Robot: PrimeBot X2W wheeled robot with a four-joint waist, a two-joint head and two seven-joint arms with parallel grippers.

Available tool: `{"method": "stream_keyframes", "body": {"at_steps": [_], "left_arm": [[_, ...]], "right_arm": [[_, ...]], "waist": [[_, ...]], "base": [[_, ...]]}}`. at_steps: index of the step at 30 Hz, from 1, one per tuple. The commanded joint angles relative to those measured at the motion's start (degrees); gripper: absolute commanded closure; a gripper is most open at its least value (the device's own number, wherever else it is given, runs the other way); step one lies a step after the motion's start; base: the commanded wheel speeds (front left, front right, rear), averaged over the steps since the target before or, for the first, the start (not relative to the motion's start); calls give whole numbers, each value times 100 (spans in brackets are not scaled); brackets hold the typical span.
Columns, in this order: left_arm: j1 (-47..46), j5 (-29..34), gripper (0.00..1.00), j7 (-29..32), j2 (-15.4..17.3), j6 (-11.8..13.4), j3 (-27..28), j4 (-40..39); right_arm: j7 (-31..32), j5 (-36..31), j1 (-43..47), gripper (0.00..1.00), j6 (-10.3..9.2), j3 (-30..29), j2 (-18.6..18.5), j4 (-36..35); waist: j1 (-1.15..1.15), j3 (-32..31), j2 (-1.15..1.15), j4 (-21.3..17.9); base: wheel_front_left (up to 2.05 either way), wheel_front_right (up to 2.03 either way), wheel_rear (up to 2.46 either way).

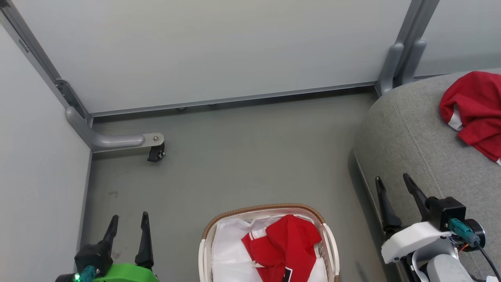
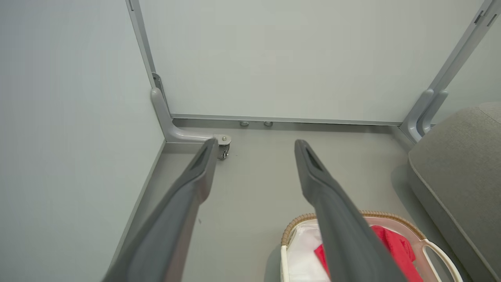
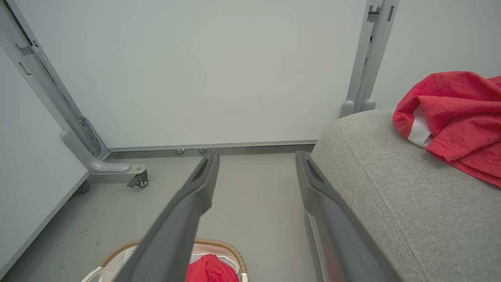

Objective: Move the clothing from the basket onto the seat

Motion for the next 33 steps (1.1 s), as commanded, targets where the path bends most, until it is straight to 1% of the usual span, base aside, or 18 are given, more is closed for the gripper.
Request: {"method": "stream_keyframes", "body": {"at_steps": [1,7,10,14,19,23,28,30,33], "left_arm": [[90,-27,0,5,-7,-14,-26,-13],[-13,-127,0,5,-33,-14,-165,-5],[-141,-177,0,5,-41,-14,-359,32],[-330,-301,0,5,-37,-14,-577,75],[-774,-508,0,5,-39,-14,-854,136],[-1277,-688,0,6,-24,-14,-1201,257],[-1869,-879,0,5,112,-14,-1629,547],[-2084,-1050,0,5,140,-14,-1823,750],[-2494,-1267,0,5,232,-14,-2118,977]], "right_arm": [[-23,24,101,0,-6,5,-15,4],[-24,34,20,0,-6,40,-7,-33],[-24,20,-118,0,-6,76,-1,-69],[-24,-21,-367,0,-6,177,11,-163],[-24,-29,-795,0,-6,345,41,-422],[-18,5,-1108,0,-6,460,64,-653],[-18,227,-1480,0,-6,639,69,-955],[-18,315,-1585,0,-6,670,68,-1073],[-18,474,-1719,0,-6,645,71,-1220]], "waist": [[0,-54,0,29],[0,47,0,-48],[0,202,0,-122],[0,538,0,-313],[0,1183,0,-676],[0,1761,0,-956],[0,2442,0,-1362],[0,2671,0,-1500],[0,3021,0,-1630]], "base": [[0,0,0],[0,0,0],[0,0,0],[0,0,0],[0,0,0],[0,0,0],[0,0,0],[0,0,0],[0,0,0]]}}
